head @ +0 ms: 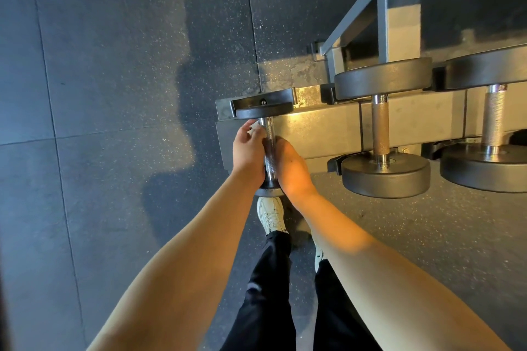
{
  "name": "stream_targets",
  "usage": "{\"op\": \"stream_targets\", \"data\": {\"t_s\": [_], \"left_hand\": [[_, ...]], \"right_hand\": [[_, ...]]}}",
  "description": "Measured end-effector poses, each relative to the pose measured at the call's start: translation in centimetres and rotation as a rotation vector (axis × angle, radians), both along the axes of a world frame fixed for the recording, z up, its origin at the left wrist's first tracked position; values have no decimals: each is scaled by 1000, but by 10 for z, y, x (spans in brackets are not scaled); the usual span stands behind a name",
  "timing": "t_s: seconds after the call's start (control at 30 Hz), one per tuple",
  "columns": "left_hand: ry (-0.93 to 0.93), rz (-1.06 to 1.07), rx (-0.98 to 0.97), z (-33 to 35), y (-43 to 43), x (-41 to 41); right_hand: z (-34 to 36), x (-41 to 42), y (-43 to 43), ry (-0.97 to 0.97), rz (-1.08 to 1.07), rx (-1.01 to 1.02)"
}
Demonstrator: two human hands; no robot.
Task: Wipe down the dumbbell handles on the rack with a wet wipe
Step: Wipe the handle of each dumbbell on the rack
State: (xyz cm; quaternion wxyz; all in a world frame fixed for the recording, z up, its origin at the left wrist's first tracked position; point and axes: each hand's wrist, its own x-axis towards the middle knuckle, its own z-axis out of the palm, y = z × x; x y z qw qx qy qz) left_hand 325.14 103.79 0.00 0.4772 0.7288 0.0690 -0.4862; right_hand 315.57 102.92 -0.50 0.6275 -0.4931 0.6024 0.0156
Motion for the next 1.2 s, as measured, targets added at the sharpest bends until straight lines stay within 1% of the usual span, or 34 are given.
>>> {"op": "stream_targets", "data": {"t_s": [0.07, 0.13, 0.17, 0.23, 0.3, 0.37, 0.43, 0.5, 0.6, 0.67, 0.73, 0.8, 0.9, 1.0, 1.03, 1.1, 1.13, 1.2], "left_hand": [[-138, -103, 62, 1, 7, -9], [-252, -154, 102, 4, 15, -15], [-273, -166, 113, 5, 22, -16], [-235, -173, 129, 7, 36, -18], [-143, -153, 121, 9, 47, -19], [-183, -210, 94, 11, 54, -18], [-172, -204, -7, 16, 56, -17], [-133, -183, -117, 21, 56, -15], [-212, -262, -199, 23, 51, -14], [-271, -262, -167, 19, 47, -15], [-355, -265, -49, 11, 46, -14], [-372, -315, 41, 5, 46, -16], [-303, -410, 44, -1, 53, -28], [-313, -472, 75, -11, 63, -38], [-309, -470, 93, -13, 65, -40], [-302, -432, 119, -14, 68, -43], [-308, -415, 121, -14, 68, -43], [-340, -410, 124, -16, 67, -43]], "right_hand": [[-5, 0, -1, -24, -136, 80], [0, -2, 1, -87, -192, -42], [2, -5, 3, -109, -219, -125], [7, -7, 6, -123, -250, -214], [9, -6, 9, -117, -183, -253], [8, -4, 11, -105, -59, -284], [10, -2, 11, -166, -32, -280], [15, 0, 7, -213, -104, -222], [19, 4, -3, -232, -308, -117], [17, 10, -11, -223, -441, -154], [13, 18, -18, -243, -575, -157], [10, 27, -22, -245, -623, -142], [3, 36, -26, -135, -480, -284], [1, 36, -28, -15, -315, -403], [-1, 32, -28, 3, -268, -407], [-5, 17, -20, 82, -108, -374], [-8, 7, -13, 143, -16, -336], [-10, -9, -3, 205, 108, -230]]}}
